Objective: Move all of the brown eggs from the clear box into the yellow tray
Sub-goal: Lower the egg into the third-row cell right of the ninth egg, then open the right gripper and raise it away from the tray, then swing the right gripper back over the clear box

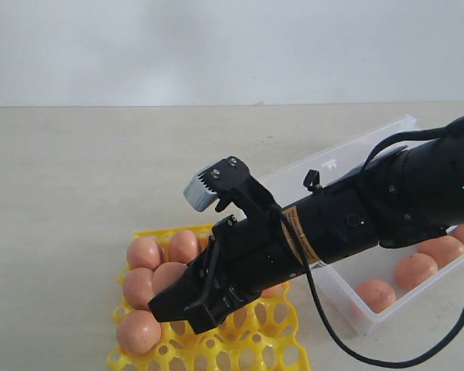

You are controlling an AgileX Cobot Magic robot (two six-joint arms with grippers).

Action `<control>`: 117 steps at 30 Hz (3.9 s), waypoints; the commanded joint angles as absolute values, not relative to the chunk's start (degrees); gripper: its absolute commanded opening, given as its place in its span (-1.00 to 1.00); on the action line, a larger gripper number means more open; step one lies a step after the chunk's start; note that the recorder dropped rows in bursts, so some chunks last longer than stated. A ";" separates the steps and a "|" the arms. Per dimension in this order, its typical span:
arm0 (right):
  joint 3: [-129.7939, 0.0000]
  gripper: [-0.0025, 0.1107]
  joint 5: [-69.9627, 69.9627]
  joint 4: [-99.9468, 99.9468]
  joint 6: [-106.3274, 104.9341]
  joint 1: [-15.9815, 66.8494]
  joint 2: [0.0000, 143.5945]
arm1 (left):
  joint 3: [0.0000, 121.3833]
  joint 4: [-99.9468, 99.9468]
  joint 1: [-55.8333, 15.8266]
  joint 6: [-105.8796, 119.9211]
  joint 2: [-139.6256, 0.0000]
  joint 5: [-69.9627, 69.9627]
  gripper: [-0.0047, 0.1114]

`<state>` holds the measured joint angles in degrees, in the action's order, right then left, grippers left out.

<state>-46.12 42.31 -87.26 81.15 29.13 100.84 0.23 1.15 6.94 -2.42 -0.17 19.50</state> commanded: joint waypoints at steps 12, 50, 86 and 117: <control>-48.08 -0.96 41.91 -94.98 86.43 34.74 104.66 | 0.00 1.15 6.76 -2.18 0.00 19.34 -0.85; -49.97 -0.06 31.84 -97.91 86.41 36.43 103.77 | 0.00 1.15 6.76 -2.18 0.00 19.34 -0.85; -80.47 -0.96 -38.70 -28.97 15.36 9.11 86.87 | 0.00 1.15 6.76 -2.18 0.00 19.34 -0.85; -89.26 -0.10 -69.96 4.25 -1.55 -6.77 107.57 | 0.00 1.15 6.76 -2.18 0.00 19.34 -0.85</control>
<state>-91.20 -69.87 4.84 -3.70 -6.71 107.71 0.23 1.15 6.94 -2.42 -0.17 19.50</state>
